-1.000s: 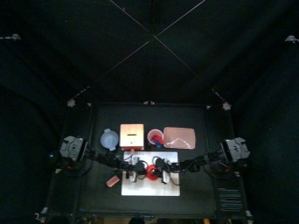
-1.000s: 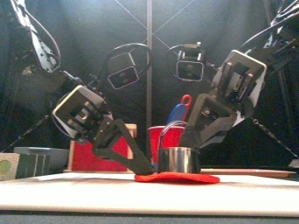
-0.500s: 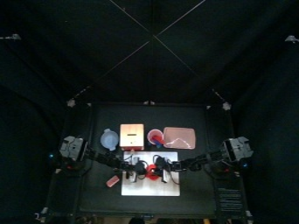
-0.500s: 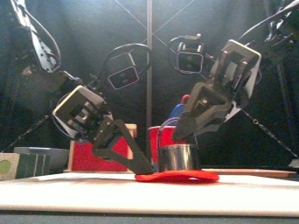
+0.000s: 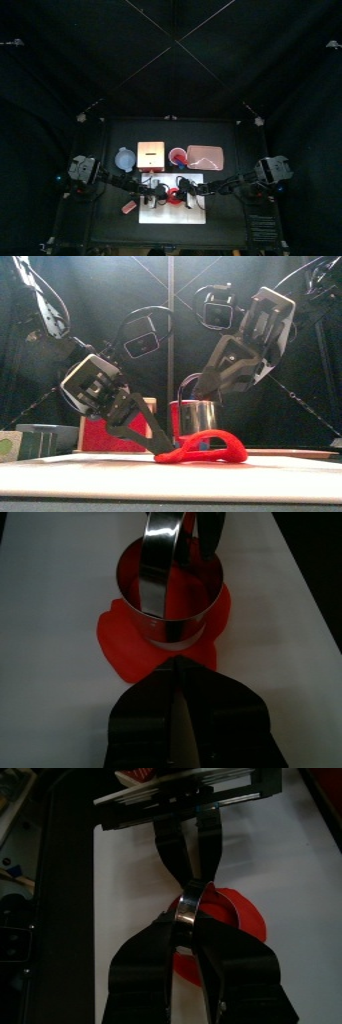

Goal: Get the cutter from the drawer then cut the dough then place the extra dough in the bowl
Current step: Cut the dough

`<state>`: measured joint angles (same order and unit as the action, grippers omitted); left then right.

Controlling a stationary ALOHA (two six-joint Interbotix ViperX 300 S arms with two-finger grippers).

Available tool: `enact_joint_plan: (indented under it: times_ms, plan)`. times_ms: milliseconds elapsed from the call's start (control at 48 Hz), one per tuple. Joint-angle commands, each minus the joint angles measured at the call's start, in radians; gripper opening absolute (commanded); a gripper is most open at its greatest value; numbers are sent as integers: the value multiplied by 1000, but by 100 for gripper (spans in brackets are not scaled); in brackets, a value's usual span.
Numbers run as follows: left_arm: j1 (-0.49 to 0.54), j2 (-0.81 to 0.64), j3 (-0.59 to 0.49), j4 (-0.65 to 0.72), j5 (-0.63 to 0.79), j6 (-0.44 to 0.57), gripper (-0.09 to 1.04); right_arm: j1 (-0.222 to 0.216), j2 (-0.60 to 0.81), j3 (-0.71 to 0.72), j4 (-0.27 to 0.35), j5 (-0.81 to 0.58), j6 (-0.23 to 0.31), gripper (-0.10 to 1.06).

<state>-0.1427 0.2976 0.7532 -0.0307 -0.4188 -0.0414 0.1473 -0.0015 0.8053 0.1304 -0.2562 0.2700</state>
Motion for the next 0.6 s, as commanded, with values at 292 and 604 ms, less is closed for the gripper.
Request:
enact_joint_plan:
  times_ms: [292, 604]
  plan:
    - [5, -20, -11, 3, 5, 2, 55, -74, -175, 124, 3, 52, 2, 56]
    - [5, -44, -21, 9, 3, 2, 57, -100, -170, 161, -5, 86, 3, 59]
